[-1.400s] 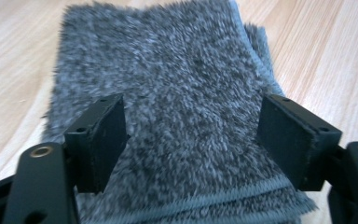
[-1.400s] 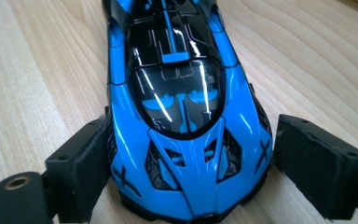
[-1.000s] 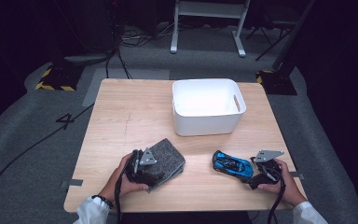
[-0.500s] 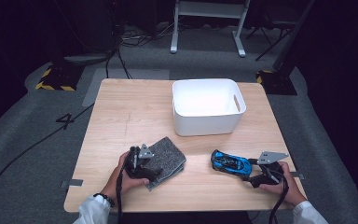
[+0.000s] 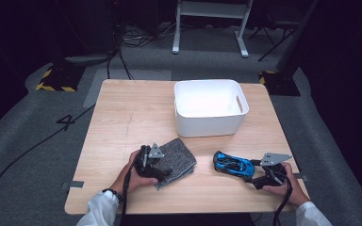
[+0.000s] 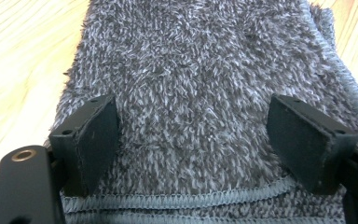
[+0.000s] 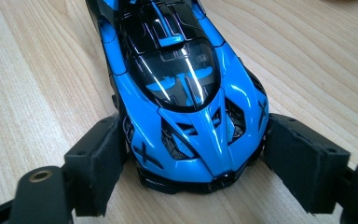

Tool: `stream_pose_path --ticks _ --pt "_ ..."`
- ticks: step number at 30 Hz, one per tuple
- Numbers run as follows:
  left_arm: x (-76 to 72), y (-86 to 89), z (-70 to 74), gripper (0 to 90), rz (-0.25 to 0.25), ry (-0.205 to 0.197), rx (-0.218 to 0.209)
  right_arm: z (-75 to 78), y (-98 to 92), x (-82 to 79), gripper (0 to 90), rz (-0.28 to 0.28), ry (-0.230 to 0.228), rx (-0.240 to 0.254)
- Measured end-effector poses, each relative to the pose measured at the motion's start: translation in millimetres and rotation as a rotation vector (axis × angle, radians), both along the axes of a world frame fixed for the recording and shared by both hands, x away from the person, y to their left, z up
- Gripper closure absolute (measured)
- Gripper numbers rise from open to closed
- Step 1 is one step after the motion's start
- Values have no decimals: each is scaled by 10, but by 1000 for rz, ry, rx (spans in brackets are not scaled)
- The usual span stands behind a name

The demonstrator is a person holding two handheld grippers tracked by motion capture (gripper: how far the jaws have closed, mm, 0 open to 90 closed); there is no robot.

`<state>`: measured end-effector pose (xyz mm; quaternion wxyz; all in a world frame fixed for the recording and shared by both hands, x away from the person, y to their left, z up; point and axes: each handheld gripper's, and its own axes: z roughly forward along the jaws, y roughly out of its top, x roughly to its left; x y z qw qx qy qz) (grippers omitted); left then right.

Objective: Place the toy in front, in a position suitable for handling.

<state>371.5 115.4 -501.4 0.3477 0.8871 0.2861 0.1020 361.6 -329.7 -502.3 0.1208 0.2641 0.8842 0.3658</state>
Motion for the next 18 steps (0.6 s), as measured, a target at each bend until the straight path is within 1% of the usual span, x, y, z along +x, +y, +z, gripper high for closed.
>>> stream_pose_path --ticks 2,5,7,10,13,17,18 --pt "20 -53 1 180 -13 1 2 -1 1 2 217 1 0 1" --pt "47 -123 -1 181 -38 -8 3 -1 1 5 218 5 -1 1" --pt "68 -150 3 181 -54 -4 5 0 4 7 218 6 -1 -1" --pt "79 -184 9 180 -58 -2 8 4 8 16 218 15 3 -4" --pt "78 -180 7 180 -59 -4 4 0 1 20 218 24 0 0" --pt "76 -183 12 182 -61 -3 13 -6 -2 18 219 24 0 9" --pt "76 -188 11 182 -57 -1 9 -7 -3 19 219 25 1 12"
